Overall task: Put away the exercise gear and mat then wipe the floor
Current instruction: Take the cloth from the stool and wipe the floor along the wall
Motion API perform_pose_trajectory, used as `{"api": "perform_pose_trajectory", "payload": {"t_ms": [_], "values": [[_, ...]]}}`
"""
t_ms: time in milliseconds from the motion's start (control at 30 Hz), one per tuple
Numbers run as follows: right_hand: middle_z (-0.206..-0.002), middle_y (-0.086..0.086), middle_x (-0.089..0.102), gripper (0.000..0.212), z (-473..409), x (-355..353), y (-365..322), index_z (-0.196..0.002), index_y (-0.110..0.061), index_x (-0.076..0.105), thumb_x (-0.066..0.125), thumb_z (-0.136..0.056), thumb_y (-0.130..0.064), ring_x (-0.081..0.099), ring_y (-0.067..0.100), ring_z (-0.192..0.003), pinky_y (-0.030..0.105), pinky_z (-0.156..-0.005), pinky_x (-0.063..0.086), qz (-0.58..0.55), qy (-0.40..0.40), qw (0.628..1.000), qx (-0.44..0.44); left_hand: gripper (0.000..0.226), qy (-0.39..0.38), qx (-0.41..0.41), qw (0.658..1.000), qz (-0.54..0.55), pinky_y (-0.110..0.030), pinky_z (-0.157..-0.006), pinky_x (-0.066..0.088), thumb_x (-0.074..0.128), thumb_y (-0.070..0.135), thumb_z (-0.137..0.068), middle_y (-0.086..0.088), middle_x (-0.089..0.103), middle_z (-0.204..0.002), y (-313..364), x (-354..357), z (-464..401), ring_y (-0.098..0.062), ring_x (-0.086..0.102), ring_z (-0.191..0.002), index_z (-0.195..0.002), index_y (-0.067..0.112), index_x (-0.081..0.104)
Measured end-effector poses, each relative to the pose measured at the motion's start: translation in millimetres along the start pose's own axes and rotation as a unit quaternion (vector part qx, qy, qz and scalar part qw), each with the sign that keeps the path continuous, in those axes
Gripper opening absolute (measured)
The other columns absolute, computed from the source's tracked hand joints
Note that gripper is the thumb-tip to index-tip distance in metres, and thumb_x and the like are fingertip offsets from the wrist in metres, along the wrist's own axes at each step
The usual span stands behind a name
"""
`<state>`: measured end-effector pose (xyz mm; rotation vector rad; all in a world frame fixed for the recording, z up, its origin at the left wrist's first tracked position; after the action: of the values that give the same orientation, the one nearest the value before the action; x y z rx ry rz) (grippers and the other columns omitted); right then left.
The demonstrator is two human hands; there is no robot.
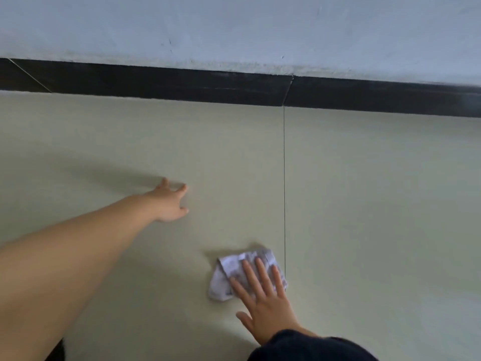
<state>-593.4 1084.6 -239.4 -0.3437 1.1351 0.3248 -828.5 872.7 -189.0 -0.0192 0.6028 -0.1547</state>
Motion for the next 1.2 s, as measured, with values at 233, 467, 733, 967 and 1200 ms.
{"api": "perform_pose_trajectory", "payload": {"t_ms": [233,467,733,967,1200], "values": [[-0.157,0.006,0.018,0.062,-57,-38,91,-0.145,-0.03,0.032,0.024,-0.087,-0.049,0.031,0.035,-0.139,0.053,-0.108,0.033,-0.092,0.007,0.988,0.125,0.063,0.086,-0.026,0.996,0.006,-0.054,-0.111,0.027,0.041,0.025,-0.097,-0.014,0.002,-0.158,48,17,20,-0.033,0.015,-0.144,-0.15,0.025,0.008],[-0.16,0.008,-0.011,0.059,-35,-51,211,-0.152,-0.031,0.003,0.028,-0.1,-0.043,-0.006,0.031,-0.147,0.049,-0.117,0.007,-0.179,0.012,0.891,0.417,0.075,0.023,0.042,0.998,0.043,-0.058,-0.109,0.029,0.042,0.04,-0.097,-0.008,-0.031,-0.154,75,55,22,-0.042,-0.016,-0.143,-0.148,0.039,-0.014],[-0.153,0.022,0.022,0.068,-21,-18,2,-0.15,-0.019,0.022,0.025,-0.092,-0.053,0.009,0.043,-0.142,0.057,-0.112,0.009,-0.123,0.021,0.967,0.221,0.082,0.003,0.038,0.999,0.008,-0.048,-0.117,0.005,0.047,0.035,-0.095,-0.024,-0.028,-0.151,77,50,21,-0.053,-0.014,-0.139,-0.15,0.03,-0.015],[-0.16,0.007,0.008,0.055,1,-3,25,-0.148,-0.029,0.027,0.022,-0.096,-0.047,0.01,0.032,-0.145,0.046,-0.114,0.006,-0.112,0.018,0.982,0.151,0.075,-0.01,0.028,1.0,-0.01,-0.048,-0.118,0.012,0.04,0.026,-0.098,-0.023,-0.025,-0.153,78,41,25,-0.05,-0.008,-0.141,-0.149,0.031,-0.015],[-0.155,0.029,0.004,0.063,60,-7,180,-0.151,-0.008,0.019,0.037,-0.099,-0.04,0.003,0.047,-0.143,0.055,-0.115,0.007,-0.227,0.046,0.811,0.537,0.069,0.031,0.024,0.999,0.024,-0.05,-0.113,0.022,0.04,0.035,-0.098,-0.017,-0.021,-0.155,90,41,27,-0.046,-0.003,-0.143,-0.151,0.03,-0.004]]}}
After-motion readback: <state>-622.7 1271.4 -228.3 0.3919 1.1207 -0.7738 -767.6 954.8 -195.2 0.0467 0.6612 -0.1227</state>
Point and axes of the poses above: each hand's wrist, its own z-axis away from the middle knuckle, its own x-axis out of the palm, y = z × x, the point moved 3 cm from there along -z, towards the middle knuckle
